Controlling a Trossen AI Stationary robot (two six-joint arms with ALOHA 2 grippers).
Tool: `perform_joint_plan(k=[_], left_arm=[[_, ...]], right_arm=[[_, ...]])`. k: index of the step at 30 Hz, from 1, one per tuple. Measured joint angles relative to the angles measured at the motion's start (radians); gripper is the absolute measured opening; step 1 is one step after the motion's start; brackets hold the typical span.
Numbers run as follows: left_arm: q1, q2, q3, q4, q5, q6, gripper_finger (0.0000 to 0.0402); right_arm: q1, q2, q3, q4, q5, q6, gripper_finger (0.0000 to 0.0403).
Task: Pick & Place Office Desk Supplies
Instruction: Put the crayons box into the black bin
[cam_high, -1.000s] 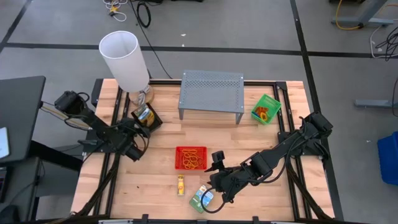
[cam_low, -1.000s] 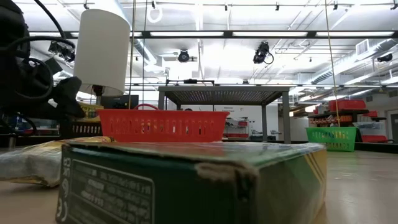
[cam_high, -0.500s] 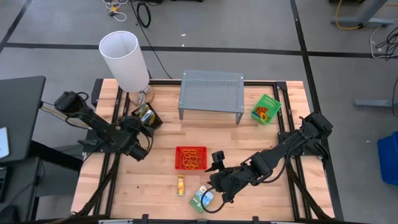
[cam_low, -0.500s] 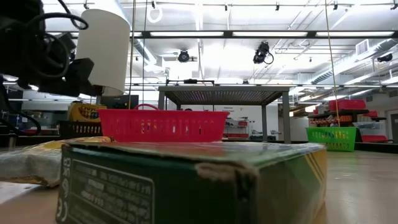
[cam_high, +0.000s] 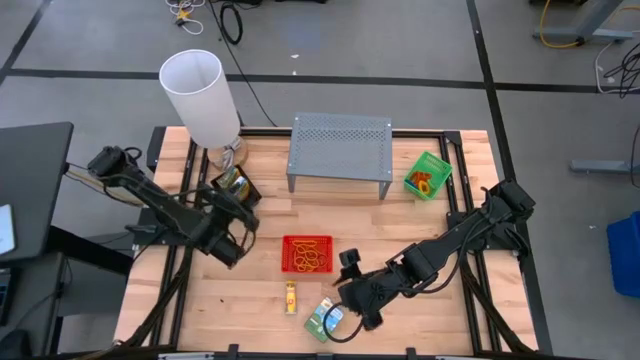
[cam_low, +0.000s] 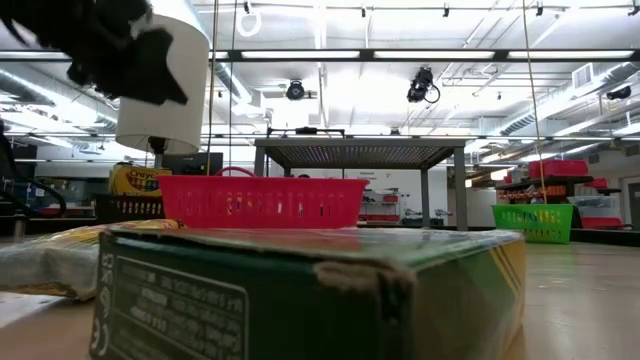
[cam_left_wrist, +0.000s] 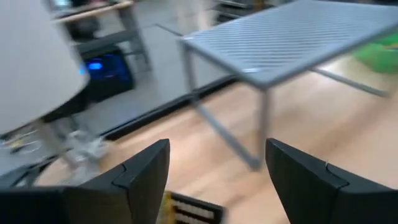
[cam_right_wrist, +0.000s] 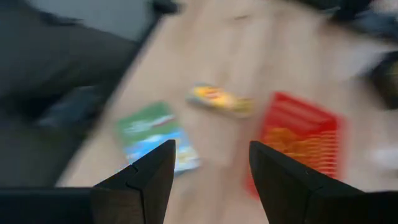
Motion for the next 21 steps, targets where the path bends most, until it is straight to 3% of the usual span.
perform_joint_plan(k=[5,15,21], left_arm=[[-0.110,0.000,0.062,0.201,0.042,0.236,0.0266],[-0.310,0.009,-0.093,0.989,0.228,0.567,0.0265],[-0.382,0.039,-0.203,1.407,0.230,0.809,0.0265]], right_arm=[[-0.003,0.020,0.001,-0.006,-0.181,0.100,0.0213],[-0.032,0.173,0.001,0.162,-0.277,0.297,0.0213],[-0.054,0.245,0.000,0.218,-0.304,0.388,0.0213]])
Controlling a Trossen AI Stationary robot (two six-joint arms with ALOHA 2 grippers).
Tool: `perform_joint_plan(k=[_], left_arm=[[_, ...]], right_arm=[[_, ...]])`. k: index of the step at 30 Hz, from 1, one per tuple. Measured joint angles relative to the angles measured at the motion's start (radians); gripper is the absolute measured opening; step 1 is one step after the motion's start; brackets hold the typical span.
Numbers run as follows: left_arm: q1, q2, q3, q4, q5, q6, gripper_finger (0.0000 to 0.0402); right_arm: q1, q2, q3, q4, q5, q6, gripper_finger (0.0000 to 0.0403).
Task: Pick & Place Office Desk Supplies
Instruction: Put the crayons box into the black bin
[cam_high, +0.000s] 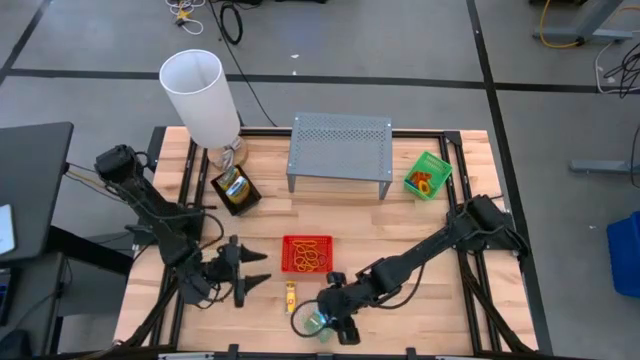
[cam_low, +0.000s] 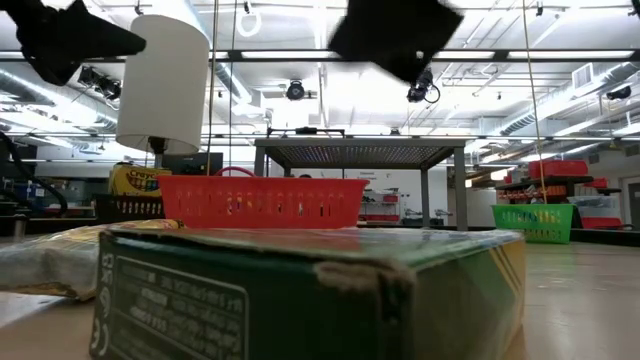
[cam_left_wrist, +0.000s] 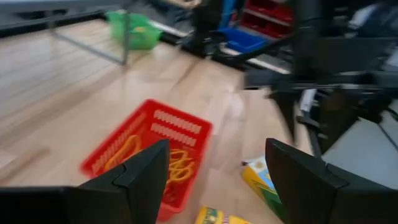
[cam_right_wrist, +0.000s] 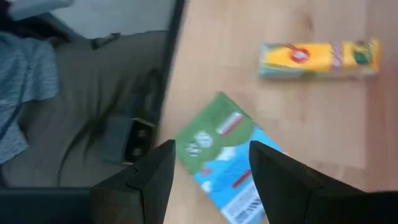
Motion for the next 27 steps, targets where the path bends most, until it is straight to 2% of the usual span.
perform_joint_plan(k=[4,9,14,17,24,27], left_arm=[[-0.009,0.062,-0.045,0.208,0.013,0.124,0.0265],[-0.002,0.160,-0.053,0.381,0.028,0.242,0.0265],[0.018,0.234,-0.052,0.581,0.080,0.399,0.0265],[0.029,0.260,-0.052,0.631,0.103,0.453,0.0265],[0.054,0.265,-0.052,0.645,0.128,0.476,0.0265],[0.053,0.265,-0.052,0.647,0.124,0.478,0.0265]], right_arm=[[-0.009,0.020,0.000,-0.022,0.022,0.076,0.0213],[-0.012,0.029,-0.001,-0.091,0.058,0.162,0.0213],[-0.007,0.062,-0.001,-0.099,0.043,0.220,0.0213],[-0.006,0.072,-0.016,-0.089,0.028,0.240,0.0213],[-0.026,0.061,-0.209,0.189,-0.060,0.335,0.0213],[-0.038,0.063,-0.249,0.274,-0.088,0.344,0.0213]])
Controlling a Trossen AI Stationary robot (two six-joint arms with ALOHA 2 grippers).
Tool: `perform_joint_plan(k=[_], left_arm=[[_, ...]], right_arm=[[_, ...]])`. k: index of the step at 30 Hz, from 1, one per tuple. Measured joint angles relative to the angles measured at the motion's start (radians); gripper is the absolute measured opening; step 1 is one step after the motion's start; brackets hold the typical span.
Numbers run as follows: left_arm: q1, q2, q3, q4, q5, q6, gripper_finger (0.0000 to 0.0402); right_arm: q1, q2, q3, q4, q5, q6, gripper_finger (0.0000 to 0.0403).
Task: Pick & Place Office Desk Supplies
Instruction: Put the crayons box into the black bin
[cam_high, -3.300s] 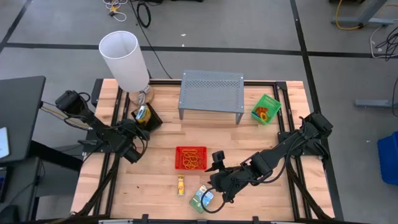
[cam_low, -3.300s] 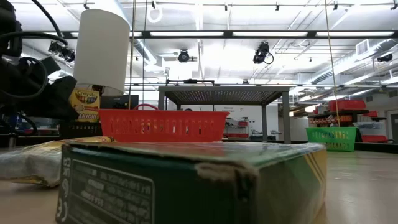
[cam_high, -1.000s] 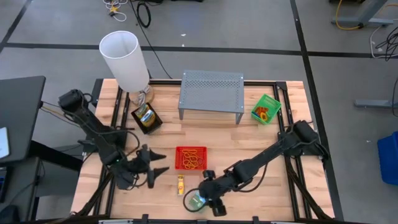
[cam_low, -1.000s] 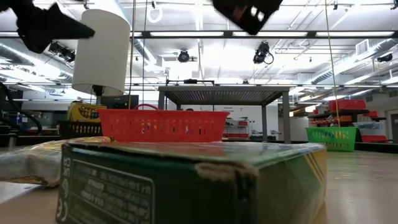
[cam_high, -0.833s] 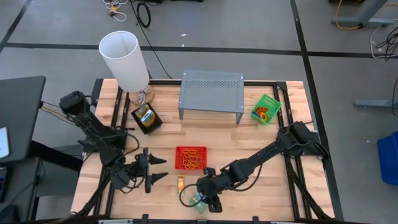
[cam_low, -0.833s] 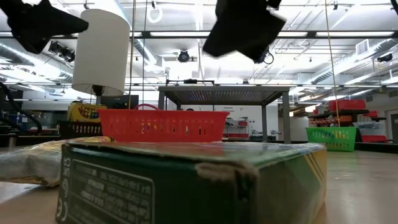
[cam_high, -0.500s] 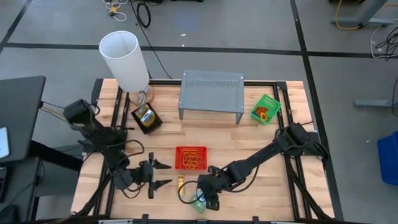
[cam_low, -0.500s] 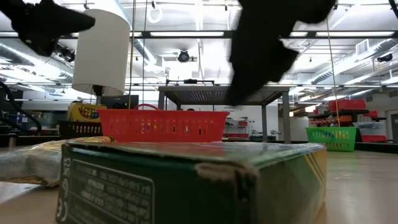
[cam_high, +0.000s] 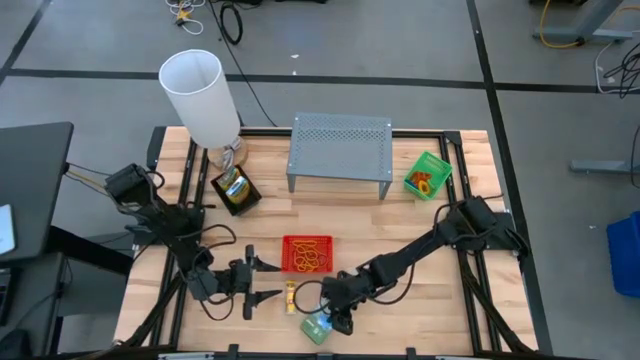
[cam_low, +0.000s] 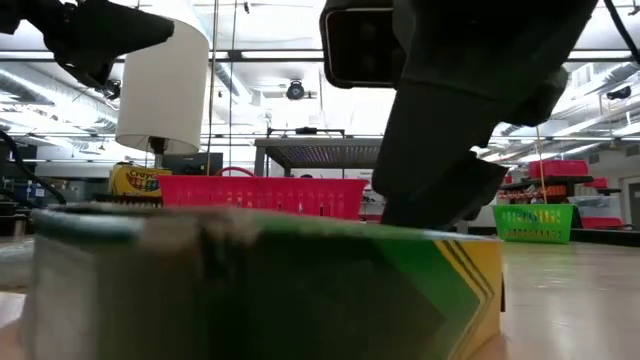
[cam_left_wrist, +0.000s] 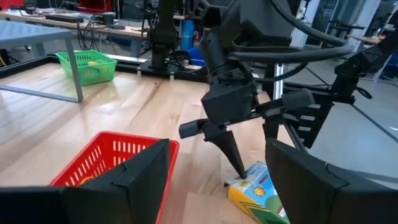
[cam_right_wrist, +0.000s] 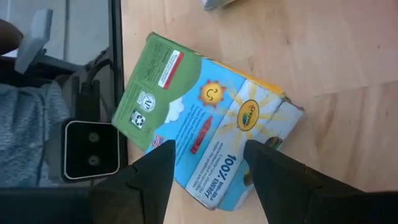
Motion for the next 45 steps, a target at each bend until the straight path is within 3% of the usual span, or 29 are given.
perform_joint_plan(k=[4,12,24,41,45], left_arm=[[0.000,0.000,0.000,0.000,-0.001,0.002,0.0265],[0.006,0.000,0.000,0.000,-0.002,0.012,0.0265],[0.006,0.000,0.000,-0.005,0.005,0.010,0.0265],[0.021,0.000,0.000,-0.015,-0.001,-0.002,0.0265],[0.026,0.000,0.000,-0.013,0.000,-0.001,0.0265]], right_arm=[[-0.009,-0.021,-0.006,-0.042,-0.012,-0.007,0.0213],[-0.007,-0.127,-0.009,-0.218,0.147,0.002,0.0213],[-0.009,-0.126,-0.064,-0.032,0.066,0.017,0.0213],[-0.004,-0.061,-0.092,0.043,0.085,-0.004,0.0212],[0.005,-0.051,-0.090,0.056,0.104,-0.016,0.0196]])
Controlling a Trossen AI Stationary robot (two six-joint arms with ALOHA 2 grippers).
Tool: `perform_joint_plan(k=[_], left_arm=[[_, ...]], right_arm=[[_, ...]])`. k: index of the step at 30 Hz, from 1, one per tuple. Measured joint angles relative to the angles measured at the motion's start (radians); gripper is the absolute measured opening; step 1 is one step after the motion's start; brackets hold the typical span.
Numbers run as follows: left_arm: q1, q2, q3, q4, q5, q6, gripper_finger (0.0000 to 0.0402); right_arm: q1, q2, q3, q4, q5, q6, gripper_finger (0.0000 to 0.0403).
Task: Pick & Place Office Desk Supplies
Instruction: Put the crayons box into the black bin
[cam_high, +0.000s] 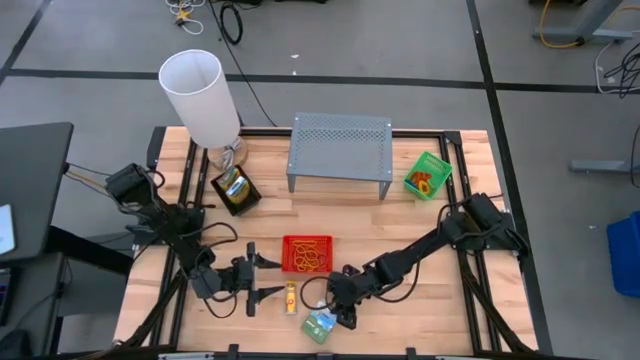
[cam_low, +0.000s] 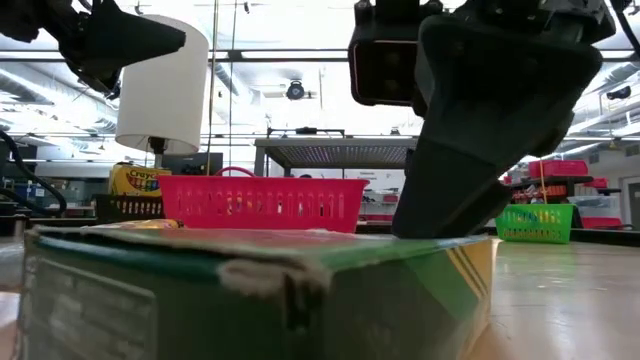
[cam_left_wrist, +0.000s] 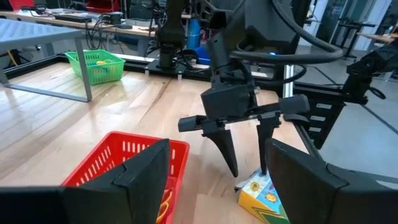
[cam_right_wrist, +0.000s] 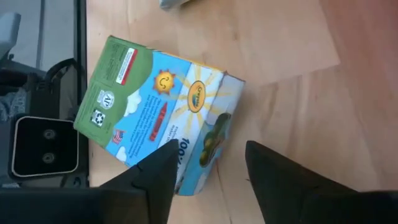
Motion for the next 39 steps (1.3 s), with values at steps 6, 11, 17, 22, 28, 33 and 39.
perform_joint_plan(k=[6,11,17,22,28,33,39], left_arm=[[0.010,0.000,0.000,0.001,-0.002,0.001,0.0265],[0.019,0.000,0.000,0.001,-0.002,0.003,0.0265],[0.021,0.000,0.000,0.001,-0.003,0.010,0.0265],[0.026,0.000,0.000,0.001,-0.002,0.004,0.0265],[0.036,0.000,0.000,0.002,0.020,-0.013,0.0265],[0.049,0.000,0.000,0.004,0.033,-0.031,0.0265],[0.066,0.000,0.000,0.026,0.077,-0.029,0.0265]], right_arm=[[0.010,0.000,0.000,0.021,-0.006,-0.034,0.0137],[0.010,0.001,0.000,0.032,-0.027,-0.065,0.0060],[0.016,0.001,0.000,0.041,-0.039,-0.113,0.0006],[0.031,0.002,0.035,-0.006,-0.017,-0.152,0.0002],[0.063,0.003,0.169,-0.273,0.094,-0.223,0.0001],[0.085,0.003,0.290,-0.462,0.188,-0.269,0.0001],[0.097,0.003,0.413,-0.658,0.302,-0.316,0.0001]])
